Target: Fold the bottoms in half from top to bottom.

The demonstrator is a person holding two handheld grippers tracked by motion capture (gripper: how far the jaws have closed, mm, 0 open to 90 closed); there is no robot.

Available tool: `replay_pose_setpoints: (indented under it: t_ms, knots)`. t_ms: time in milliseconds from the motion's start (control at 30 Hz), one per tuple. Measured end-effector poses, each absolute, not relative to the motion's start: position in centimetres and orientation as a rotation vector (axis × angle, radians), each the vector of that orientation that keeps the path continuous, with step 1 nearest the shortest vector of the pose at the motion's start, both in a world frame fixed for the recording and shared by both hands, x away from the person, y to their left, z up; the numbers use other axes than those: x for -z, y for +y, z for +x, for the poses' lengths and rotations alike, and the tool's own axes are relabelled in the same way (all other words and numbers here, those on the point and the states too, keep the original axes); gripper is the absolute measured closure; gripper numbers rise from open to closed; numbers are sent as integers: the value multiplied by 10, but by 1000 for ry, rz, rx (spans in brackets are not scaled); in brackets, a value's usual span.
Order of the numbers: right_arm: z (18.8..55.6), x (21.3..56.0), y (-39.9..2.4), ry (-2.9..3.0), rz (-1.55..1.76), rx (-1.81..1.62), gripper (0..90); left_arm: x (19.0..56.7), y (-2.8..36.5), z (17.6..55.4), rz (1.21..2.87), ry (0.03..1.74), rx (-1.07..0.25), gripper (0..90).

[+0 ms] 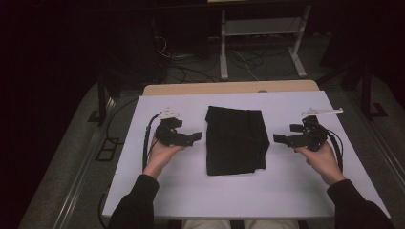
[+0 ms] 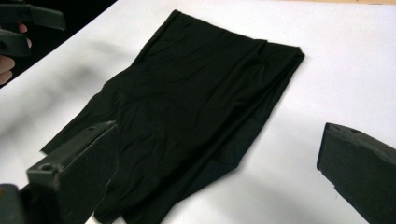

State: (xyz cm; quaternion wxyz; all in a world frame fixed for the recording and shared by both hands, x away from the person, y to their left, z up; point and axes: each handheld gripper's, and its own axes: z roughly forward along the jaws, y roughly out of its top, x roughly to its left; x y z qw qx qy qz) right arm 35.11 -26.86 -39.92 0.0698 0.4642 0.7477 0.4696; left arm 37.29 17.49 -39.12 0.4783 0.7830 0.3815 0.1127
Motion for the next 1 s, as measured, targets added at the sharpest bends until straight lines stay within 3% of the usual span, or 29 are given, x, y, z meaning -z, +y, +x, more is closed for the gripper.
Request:
replay_pose_setpoints:
  t_ms: [1000]
  knots:
    - [280, 413, -275, 2206, 1264, -1452, 0, 412, 188, 293, 1892, 781, -248, 0]
